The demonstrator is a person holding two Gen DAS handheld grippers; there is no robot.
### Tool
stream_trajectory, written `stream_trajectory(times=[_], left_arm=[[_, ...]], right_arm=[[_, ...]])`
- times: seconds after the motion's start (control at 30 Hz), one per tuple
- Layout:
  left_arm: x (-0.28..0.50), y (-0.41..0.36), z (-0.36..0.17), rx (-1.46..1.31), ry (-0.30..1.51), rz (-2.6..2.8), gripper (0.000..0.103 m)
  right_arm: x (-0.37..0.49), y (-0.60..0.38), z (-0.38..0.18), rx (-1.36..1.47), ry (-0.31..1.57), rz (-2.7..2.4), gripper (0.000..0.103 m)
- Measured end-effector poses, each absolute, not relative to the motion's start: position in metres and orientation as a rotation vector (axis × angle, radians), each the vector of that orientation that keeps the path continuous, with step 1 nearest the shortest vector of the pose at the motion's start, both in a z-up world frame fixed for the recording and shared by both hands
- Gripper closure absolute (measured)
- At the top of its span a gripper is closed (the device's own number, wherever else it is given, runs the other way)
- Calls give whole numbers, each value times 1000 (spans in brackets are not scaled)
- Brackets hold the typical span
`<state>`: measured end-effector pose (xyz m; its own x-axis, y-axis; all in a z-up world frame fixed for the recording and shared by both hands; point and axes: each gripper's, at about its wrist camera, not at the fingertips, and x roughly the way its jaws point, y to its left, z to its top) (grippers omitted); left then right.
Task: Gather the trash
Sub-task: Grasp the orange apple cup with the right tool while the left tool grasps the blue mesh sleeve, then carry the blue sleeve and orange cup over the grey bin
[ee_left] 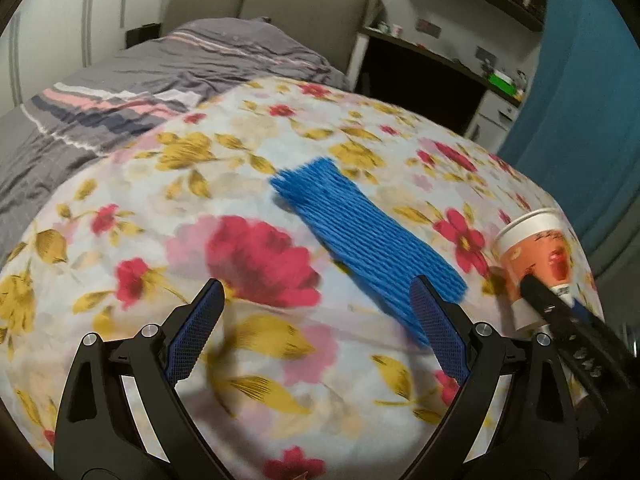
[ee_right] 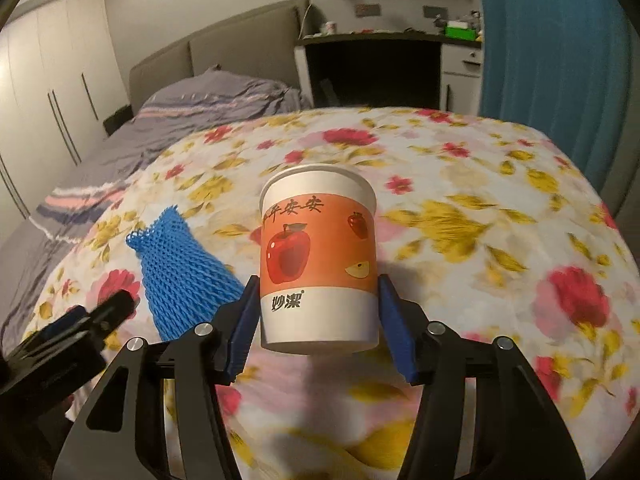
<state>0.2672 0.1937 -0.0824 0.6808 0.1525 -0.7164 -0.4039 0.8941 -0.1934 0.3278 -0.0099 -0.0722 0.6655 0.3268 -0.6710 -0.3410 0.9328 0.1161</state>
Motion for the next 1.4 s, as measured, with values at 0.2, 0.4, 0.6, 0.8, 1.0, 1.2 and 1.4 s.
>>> stream_trajectory(times=[0.2,0.4,0.6,0.8,1.0,1.2,1.4], left_arm=[[279,170,-81,-340,797,244,11],[308,156,-92,-329,881,240,31],[324,141,-94,-265,911,284,54],[328,116,-92,-164,893,257,96],[318,107,-86,-171,860,220,97],[294,87,-59,-134,777,169,97],[267,63,-32,-120,718,104,97]], right_arm=[[310,-49,-53,-11,695,357,47],[298,-78,-47,6,675,347,46],[295,-97,-48,20,675,338,46],[287,-104,-48,10,667,338,46],[278,-114,-41,16,644,326,46],[264,-125,-27,27,609,313,46],[243,-143,-12,47,572,302,46]])
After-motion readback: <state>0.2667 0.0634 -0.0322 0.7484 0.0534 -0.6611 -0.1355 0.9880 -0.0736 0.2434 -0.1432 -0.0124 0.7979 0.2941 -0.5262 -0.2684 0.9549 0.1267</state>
